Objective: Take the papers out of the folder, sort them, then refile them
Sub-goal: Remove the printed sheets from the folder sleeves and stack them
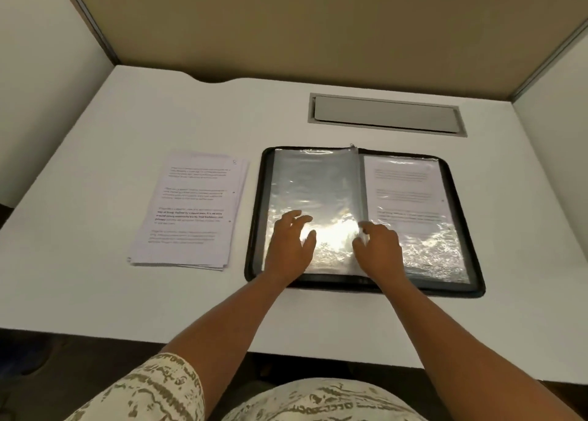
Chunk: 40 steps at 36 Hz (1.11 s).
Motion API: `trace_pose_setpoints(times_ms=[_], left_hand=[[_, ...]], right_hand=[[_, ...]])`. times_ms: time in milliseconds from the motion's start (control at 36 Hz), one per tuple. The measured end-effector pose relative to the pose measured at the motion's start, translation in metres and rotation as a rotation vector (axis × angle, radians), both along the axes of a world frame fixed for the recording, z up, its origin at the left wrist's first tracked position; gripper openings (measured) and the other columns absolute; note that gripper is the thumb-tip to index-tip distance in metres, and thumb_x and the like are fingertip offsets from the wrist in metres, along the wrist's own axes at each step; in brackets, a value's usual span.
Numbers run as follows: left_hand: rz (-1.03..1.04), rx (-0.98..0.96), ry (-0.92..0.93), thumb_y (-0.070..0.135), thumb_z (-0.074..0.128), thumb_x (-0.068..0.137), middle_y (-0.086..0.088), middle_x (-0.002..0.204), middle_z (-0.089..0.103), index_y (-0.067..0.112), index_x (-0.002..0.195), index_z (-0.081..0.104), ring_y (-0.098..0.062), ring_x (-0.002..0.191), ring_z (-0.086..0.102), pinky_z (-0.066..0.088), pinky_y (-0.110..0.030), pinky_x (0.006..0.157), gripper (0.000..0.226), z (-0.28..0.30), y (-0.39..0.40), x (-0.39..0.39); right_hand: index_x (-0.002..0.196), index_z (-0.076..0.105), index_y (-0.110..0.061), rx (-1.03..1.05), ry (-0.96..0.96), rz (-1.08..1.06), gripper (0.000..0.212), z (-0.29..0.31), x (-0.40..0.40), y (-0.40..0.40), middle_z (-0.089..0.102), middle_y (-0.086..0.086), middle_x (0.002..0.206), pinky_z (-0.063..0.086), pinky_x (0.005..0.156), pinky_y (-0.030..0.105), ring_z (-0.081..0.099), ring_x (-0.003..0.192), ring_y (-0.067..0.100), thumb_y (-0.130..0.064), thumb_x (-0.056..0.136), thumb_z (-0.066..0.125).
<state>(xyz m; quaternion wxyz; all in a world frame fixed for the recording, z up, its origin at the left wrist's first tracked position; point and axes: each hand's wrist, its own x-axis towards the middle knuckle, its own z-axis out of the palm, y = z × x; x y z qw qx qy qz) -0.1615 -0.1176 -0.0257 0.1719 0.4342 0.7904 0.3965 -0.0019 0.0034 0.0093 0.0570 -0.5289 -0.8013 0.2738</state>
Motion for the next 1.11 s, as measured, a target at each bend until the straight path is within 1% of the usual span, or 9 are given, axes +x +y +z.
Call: trace_pose_setpoints(times_ms=[83,222,389,500,694,806,889,1028,1111], left_hand=[[-0.143,-0.063,-0.016,0.033,0.050,0.102,0.007,0.151,0.044,0.022,0.139,0.055,-0.012,0.140,0.037,0.036,-0.034,0.114,0.038,0.000,0.011,0.024],[-0.319,-0.107,0.006,0.030,0.040,0.107,0.008,0.158,0.035,0.022,0.149,0.043,-0.006,0.145,0.029,0.021,-0.023,0.119,0.044,0.006,0.024,0.053],[-0.333,-0.175,0.187,0.038,0.029,0.104,-0.005,0.150,0.048,0.010,0.140,0.054,-0.023,0.144,0.035,0.023,-0.037,0.122,0.052,-0.010,0.040,0.065],[-0.297,-0.132,0.301,0.027,0.037,0.100,-0.005,0.111,0.058,0.006,0.108,0.060,-0.025,0.109,0.049,0.037,-0.047,0.108,0.032,-0.015,0.049,0.065],[-0.204,-0.132,0.343,0.037,0.037,0.101,-0.007,0.126,0.062,0.007,0.120,0.063,-0.025,0.125,0.052,0.024,-0.040,0.120,0.044,-0.028,0.056,0.067],[-0.089,-0.077,0.155,0.043,0.043,0.099,-0.003,0.129,0.062,0.012,0.123,0.064,-0.022,0.126,0.048,0.034,-0.039,0.111,0.044,-0.011,0.066,0.075],[-0.052,-0.089,-0.026,0.043,0.051,0.101,0.000,0.133,0.059,0.016,0.129,0.061,-0.018,0.124,0.050,0.041,-0.037,0.106,0.041,0.008,0.077,0.080],[0.038,-0.181,-0.437,0.066,0.060,0.086,0.007,0.128,0.058,0.027,0.143,0.045,-0.013,0.111,0.059,0.047,-0.029,0.091,0.071,0.034,0.097,0.083],[0.105,-0.169,-0.542,0.059,0.068,0.085,0.003,0.115,0.064,0.030,0.140,0.046,-0.015,0.102,0.065,0.054,-0.032,0.087,0.066,0.035,0.102,0.077]], right_hand=[[0.144,0.051,-0.018,0.015,-0.148,-0.097,0.053,-0.002,0.033,0.012,0.050,0.011,0.146,0.043,0.103,0.053,0.044,0.133,0.035,-0.034,0.094,0.057],[0.160,0.003,-0.007,-0.121,-0.321,-0.321,0.088,-0.018,0.089,0.023,-0.005,0.014,0.167,0.019,0.116,0.062,-0.002,0.154,0.033,-0.051,0.098,0.048],[0.157,-0.001,0.003,-0.134,-0.378,-0.427,0.100,-0.036,0.129,0.034,-0.021,0.018,0.165,0.015,0.115,0.067,-0.014,0.153,0.034,-0.062,0.096,0.043],[0.159,0.005,-0.001,-0.157,-0.386,-0.379,0.095,-0.043,0.135,0.039,-0.017,0.019,0.165,0.012,0.116,0.067,-0.015,0.152,0.038,-0.063,0.095,0.041],[0.153,0.038,-0.019,0.023,-0.133,-0.221,0.060,-0.044,0.126,0.039,0.004,0.028,0.165,0.011,0.116,0.065,0.000,0.151,0.048,-0.038,0.096,0.038],[0.153,0.040,-0.013,0.034,0.148,-0.109,0.050,-0.037,0.112,0.035,0.010,0.025,0.165,0.014,0.124,0.051,0.008,0.153,0.041,-0.019,0.104,0.044],[0.148,0.046,-0.006,0.080,0.196,-0.046,0.046,-0.032,0.101,0.033,0.034,0.018,0.159,0.027,0.120,0.042,0.032,0.147,0.035,-0.006,0.102,0.046],[0.132,0.063,-0.003,0.176,0.244,0.300,0.046,-0.025,0.083,0.016,0.058,0.017,0.142,0.049,0.105,0.052,0.057,0.128,0.036,0.001,0.089,0.046],[0.119,0.072,-0.009,0.140,0.362,0.443,0.039,-0.008,0.074,0.000,0.060,0.007,0.141,0.046,0.106,0.029,0.060,0.124,0.024,0.002,0.088,0.050]])
